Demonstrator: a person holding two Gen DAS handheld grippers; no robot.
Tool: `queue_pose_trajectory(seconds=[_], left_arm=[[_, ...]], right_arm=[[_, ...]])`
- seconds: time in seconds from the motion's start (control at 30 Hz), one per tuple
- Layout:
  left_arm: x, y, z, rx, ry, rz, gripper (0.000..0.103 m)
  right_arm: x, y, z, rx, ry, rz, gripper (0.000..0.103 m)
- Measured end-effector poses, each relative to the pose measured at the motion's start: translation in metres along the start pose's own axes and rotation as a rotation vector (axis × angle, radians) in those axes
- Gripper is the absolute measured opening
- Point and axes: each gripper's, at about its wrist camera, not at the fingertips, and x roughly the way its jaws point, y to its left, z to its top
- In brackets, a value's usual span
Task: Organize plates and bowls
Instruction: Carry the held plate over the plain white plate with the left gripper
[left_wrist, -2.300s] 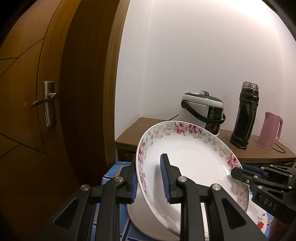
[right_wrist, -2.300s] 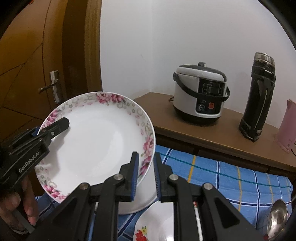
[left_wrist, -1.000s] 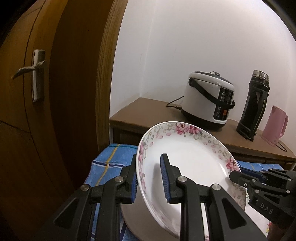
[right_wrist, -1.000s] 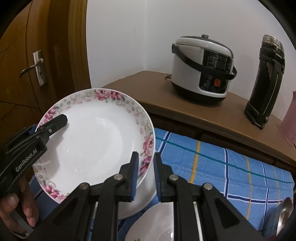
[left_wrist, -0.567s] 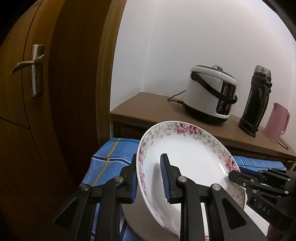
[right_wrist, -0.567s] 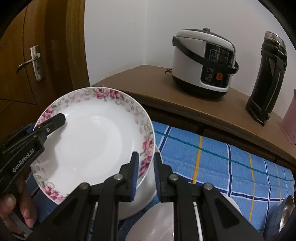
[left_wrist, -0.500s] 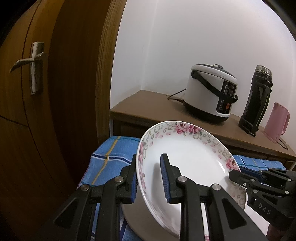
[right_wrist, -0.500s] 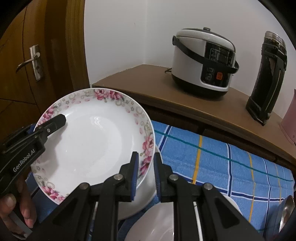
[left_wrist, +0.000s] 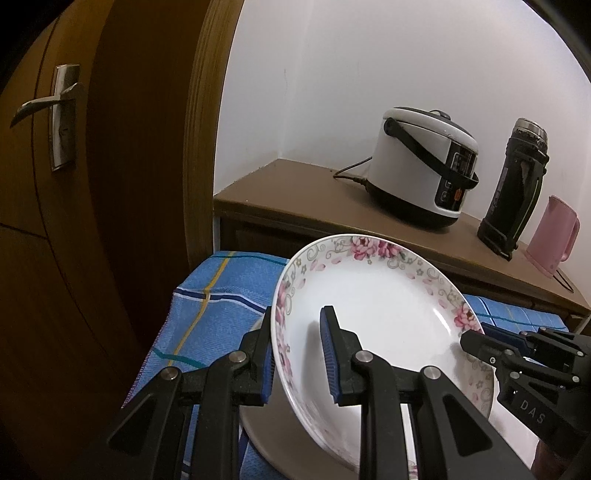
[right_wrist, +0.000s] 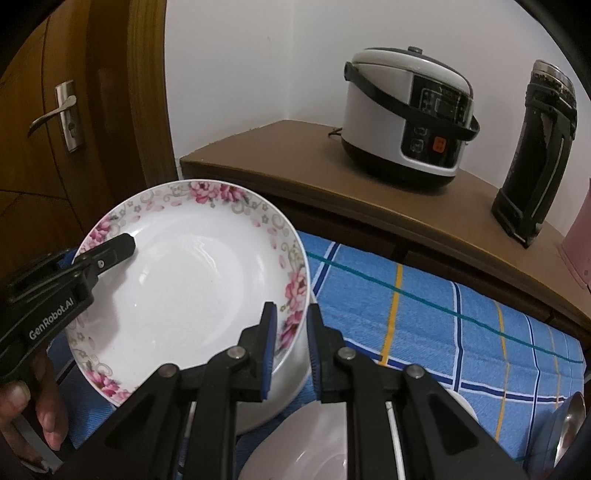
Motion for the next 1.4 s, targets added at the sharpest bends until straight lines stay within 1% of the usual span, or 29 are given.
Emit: queue_pose_trajectory(seconds=[0.8, 1.4], left_arm=[[0.016, 0.001, -0.007, 0.012, 0.092, 0.004, 0.025], [0.028, 0.005, -0.008, -0.012, 0.162, -0.023, 0.025]], right_arm=[[0.007, 0.0, 0.001, -0.006, 0.045, -0.019, 0.016], [0.008, 0.006, 0.004, -0.025, 0.07, -0.06, 0.016]])
